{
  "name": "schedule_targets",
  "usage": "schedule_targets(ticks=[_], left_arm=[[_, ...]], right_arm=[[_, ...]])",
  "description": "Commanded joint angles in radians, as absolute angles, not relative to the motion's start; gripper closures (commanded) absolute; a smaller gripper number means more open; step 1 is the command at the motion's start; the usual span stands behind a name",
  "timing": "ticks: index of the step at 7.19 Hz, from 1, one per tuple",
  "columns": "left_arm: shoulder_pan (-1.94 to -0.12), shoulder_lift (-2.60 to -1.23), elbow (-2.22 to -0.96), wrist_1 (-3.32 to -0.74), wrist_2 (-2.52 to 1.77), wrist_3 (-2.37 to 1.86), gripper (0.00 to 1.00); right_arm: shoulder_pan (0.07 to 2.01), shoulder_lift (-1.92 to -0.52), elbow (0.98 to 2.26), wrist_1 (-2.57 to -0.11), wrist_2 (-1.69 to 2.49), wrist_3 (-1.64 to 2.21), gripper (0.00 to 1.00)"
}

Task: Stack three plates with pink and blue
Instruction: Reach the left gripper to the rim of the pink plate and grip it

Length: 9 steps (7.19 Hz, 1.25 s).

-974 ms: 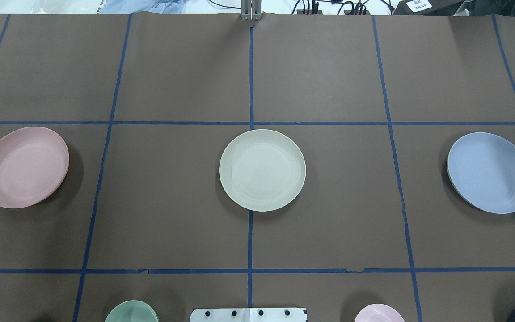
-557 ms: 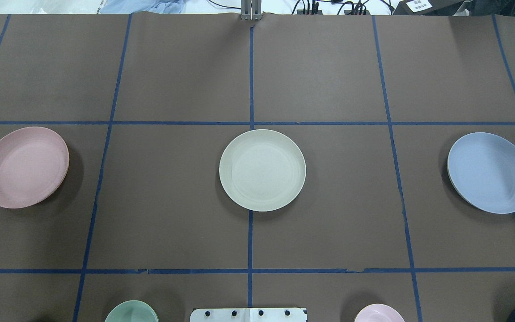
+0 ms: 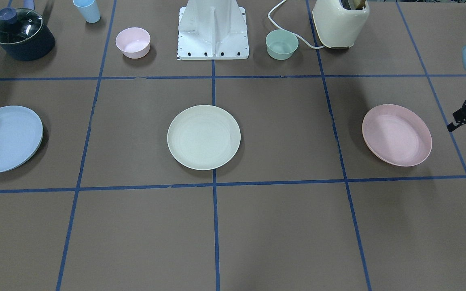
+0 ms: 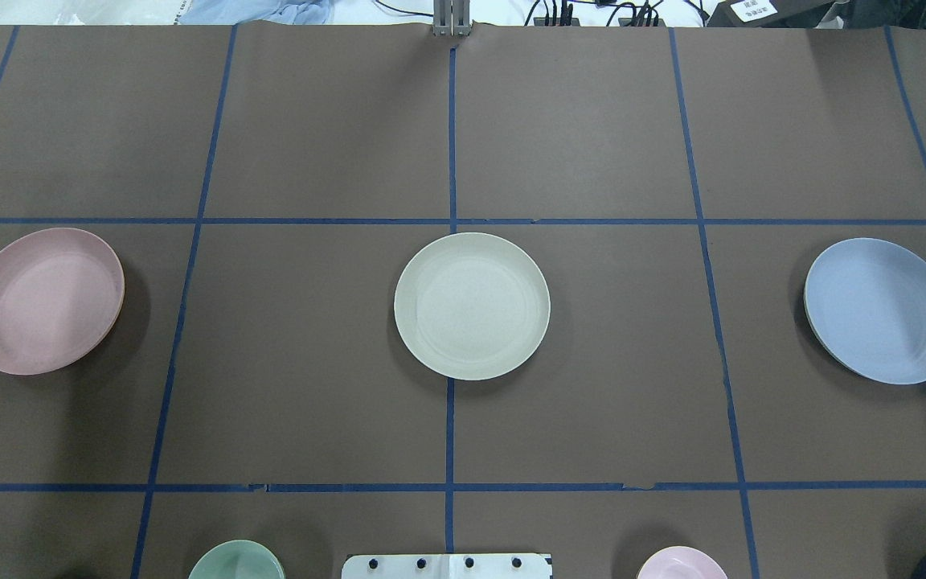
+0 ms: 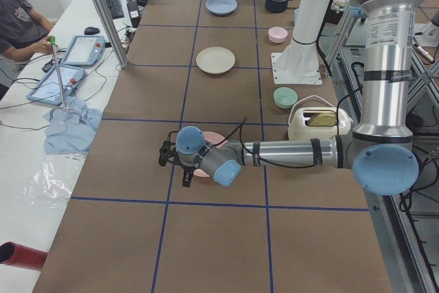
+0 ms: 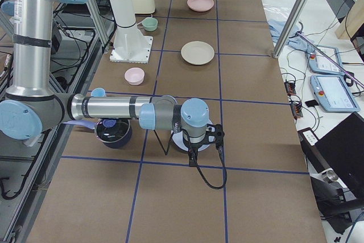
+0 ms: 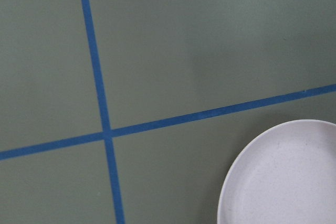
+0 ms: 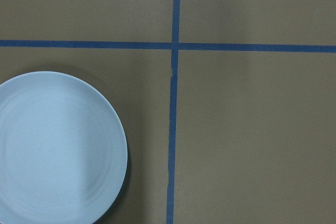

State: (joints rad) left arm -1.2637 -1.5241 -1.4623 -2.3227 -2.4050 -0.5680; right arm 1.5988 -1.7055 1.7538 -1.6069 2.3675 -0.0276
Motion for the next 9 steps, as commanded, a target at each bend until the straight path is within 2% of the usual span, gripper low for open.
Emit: schedule_targets(ticks=[1, 2, 3, 4, 5, 6, 8, 9], left_arm=[[-1.119, -1.505, -1.424, -2.454, -2.314, -0.773, 0.01], [-1.106, -1.505, -1.416, -2.453, -2.31, -0.775, 0.1], [-1.104, -1.506, -1.399, -2.453, -2.309, -0.772, 0.35], [-1.104, -1.508, -1.39, -2.453, -2.309, -0.766, 0.5], [-1.103, -1.508, -1.39, -2.451, -2.309, -0.762, 0.56], [-1.1, -1.508, -1.39, -2.451, -2.309, -0.762, 0.65], [-1.089, -1.508, -1.39, -2.45, -2.307, -0.761, 0.92], [-1.089, -1.506, -1.391, -2.45, -2.307, -0.761, 1.0]], right_arm=[[1.598, -1.701, 1.752, -1.606, 2.367, -0.028, 0.0], [1.598, -1.701, 1.752, -1.606, 2.368, -0.029, 0.0], [1.598, -1.701, 1.753, -1.606, 2.37, -0.028, 0.0], [1.597, -1.703, 1.749, -1.608, 2.372, -0.028, 0.0], [1.592, -1.703, 1.741, -1.609, 2.39, -0.028, 0.0], [1.591, -1.703, 1.738, -1.609, 2.413, -0.029, 0.0], [1.556, -1.703, 1.733, -1.609, 2.413, -0.029, 0.0], [1.53, -1.701, 1.733, -1.608, 2.41, -0.031, 0.0]])
